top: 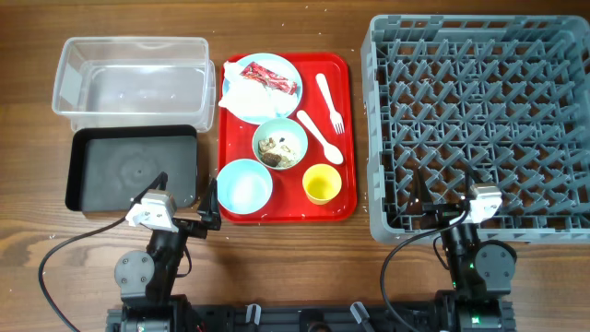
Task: Sort waste into correct bins and load items into the dishwasher rack
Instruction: 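Raise both grippers from the rest pose toward the table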
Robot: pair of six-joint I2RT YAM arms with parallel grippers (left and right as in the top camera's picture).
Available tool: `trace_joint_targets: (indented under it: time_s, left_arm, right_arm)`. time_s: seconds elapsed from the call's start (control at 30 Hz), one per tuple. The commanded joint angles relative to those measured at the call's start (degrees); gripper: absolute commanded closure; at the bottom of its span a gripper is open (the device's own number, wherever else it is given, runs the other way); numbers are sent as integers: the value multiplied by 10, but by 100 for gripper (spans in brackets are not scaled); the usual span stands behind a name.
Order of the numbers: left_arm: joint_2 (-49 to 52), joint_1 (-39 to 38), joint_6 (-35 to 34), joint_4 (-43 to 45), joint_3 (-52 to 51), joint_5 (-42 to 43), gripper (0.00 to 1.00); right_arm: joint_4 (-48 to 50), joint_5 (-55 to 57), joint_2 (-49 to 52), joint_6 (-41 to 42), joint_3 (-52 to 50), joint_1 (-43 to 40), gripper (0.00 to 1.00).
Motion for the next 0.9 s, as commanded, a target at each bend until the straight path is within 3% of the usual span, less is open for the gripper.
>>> trace_joint_targets:
  time_s: [0.0, 0.5, 0.87]
  left_arm:
    - [-4, -4, 9, 0, -4, -5, 0]
    - [-4, -4, 10, 0, -4, -25, 0]
    - [-3, -3, 12, 80, 10, -38, 0]
  right_arm:
    - [3, 3, -2, -6, -1, -2, 0]
    - [21, 7, -2, -7, 0, -2, 0]
    - [92, -10, -2, -35, 31, -2, 0]
